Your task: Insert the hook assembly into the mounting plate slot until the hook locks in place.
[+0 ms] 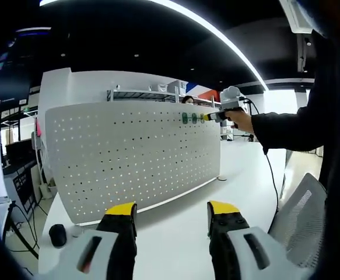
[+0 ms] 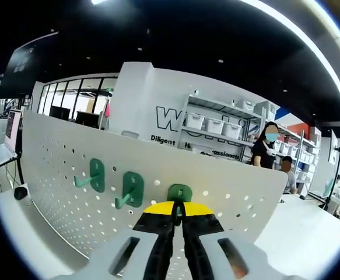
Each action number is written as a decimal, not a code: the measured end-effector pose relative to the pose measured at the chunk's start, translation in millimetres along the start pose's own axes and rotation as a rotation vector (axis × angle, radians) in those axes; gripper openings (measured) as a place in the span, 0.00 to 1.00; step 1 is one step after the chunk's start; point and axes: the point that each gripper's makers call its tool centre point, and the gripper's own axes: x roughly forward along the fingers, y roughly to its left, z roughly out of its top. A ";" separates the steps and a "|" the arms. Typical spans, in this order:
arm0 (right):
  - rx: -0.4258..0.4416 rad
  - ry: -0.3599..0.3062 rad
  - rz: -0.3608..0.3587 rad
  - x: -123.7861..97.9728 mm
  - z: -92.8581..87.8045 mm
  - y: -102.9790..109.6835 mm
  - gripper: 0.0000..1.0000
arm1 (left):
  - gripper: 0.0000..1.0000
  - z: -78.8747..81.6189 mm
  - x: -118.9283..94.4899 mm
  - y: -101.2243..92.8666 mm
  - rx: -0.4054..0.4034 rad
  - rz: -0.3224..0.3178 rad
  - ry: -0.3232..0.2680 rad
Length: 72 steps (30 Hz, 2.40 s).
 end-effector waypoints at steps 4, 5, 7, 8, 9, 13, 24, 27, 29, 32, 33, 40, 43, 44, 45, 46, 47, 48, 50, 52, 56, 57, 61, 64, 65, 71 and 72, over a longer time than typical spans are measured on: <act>0.006 -0.006 0.013 -1.4 -0.1 0.3 0.02 | 0.50 -0.8 1.1 -0.5 -0.001 -0.001 -0.001; 0.003 -0.006 0.015 -1.4 -0.2 0.3 0.02 | 0.50 -1.1 1.4 -0.7 -0.002 -0.001 0.000; 0.001 -0.005 0.021 -1.8 -0.4 1.6 0.06 | 0.50 -1.9 1.8 -1.2 -0.002 -0.003 0.001; -0.005 -0.008 0.018 -2.3 -0.1 2.1 0.08 | 0.50 -1.8 1.9 -1.4 0.000 -0.004 0.001; -0.007 -0.010 0.017 -2.8 -0.2 2.4 0.09 | 0.50 -1.8 2.0 -1.7 -0.001 -0.005 0.000; -0.008 -0.015 0.008 -6.7 -0.4 2.6 0.14 | 0.49 -3.1 1.2 -1.7 -0.003 -0.007 0.002; 0.006 -0.012 -0.002 -43.1 -17.5 5.9 0.15 | 0.48 -6.3 2.7 -3.9 -0.003 -0.020 0.006; 0.008 -0.003 0.008 -53.8 -26.2 11.4 0.15 | 0.48 -7.0 3.0 -4.9 -0.004 -0.025 0.007; -0.002 0.012 0.024 -59.9 -35.5 18.3 0.15 | 0.48 -7.0 3.2 -5.4 -0.003 -0.027 0.008; -0.002 0.037 0.046 -65.2 -48.5 26.1 0.15 | 0.48 -5.9 3.9 -6.0 0.000 -0.030 0.007; 0.001 0.041 0.053 -67.5 -51.1 29.6 0.15 | 0.48 -5.2 4.3 -6.2 0.002 -0.031 0.007; -0.023 0.072 0.127 -82.8 -69.8 63.4 0.15 | 0.48 -5.6 4.5 -9.2 0.005 -0.036 0.013; -0.023 0.082 0.154 -89.5 -76.4 76.3 0.15 | 0.48 -6.4 3.1 -9.7 0.000 -0.034 0.015; -0.021 0.087 0.162 -91.1 -78.8 79.8 0.15 | 0.48 -6.4 2.5 -9.9 0.001 -0.033 0.015; -0.022 0.090 0.175 -93.3 -82.3 85.1 0.15 | 0.48 -6.5 1.8 -10.1 0.003 -0.032 0.016; -0.024 0.100 0.186 -95.3 -87.3 90.2 0.15 | 0.47 -7.1 1.4 -10.2 0.002 -0.032 0.016; -0.024 0.111 0.199 -96.3 -91.7 93.8 0.15 | 0.47 -7.7 1.3 -10.2 -0.001 -0.032 0.017; -0.026 0.123 0.211 -98.4 -97.4 99.0 0.15 | 0.47 -8.7 1.2 -10.0 -0.004 -0.032 0.019; -0.031 0.142 0.238 -102.5 -106.5 108.6 0.15 | 0.47 -9.1 1.3 -9.7 -0.006 -0.031 0.020; -0.033 0.156 0.253 -105.9 -113.2 115.5 0.15 | 0.47 -7.9 1.4 -9.0 -0.006 -0.030 0.018; -0.035 0.185 0.309 -110.7 -128.5 130.4 0.15 | 0.47 -6.6 1.6 -9.3 0.000 -0.032 0.016; -0.041 0.193 0.324 -113.5 -132.1 135.6 0.15 | 0.47 -6.4 1.5 -9.8 0.000 -0.033 0.016; -0.032 0.228 0.383 -123.1 -143.5 153.6 0.15 | 0.47 -6.2 0.5 -11.9 0.002 -0.037 0.018; -0.030 0.247 0.423 -131.3 -150.7 167.8 0.15 | 0.47 -6.3 0.1 -13.0 0.000 -0.039 0.020; -0.026 0.252 0.437 -134.8 -153.3 173.7 0.15 | 0.47 -6.4 -0.3 -13.8 0.000 -0.039 0.022; -0.049 0.292 0.512 -147.8 -169.7 199.9 0.15 | 0.46 -7.0 -5.0 -17.4 0.002 -0.037 0.022; -0.054 0.296 0.521 -149.4 -171.6 203.2 0.15 | 0.46 -7.5 -5.8 -17.6 0.001 -0.035 0.022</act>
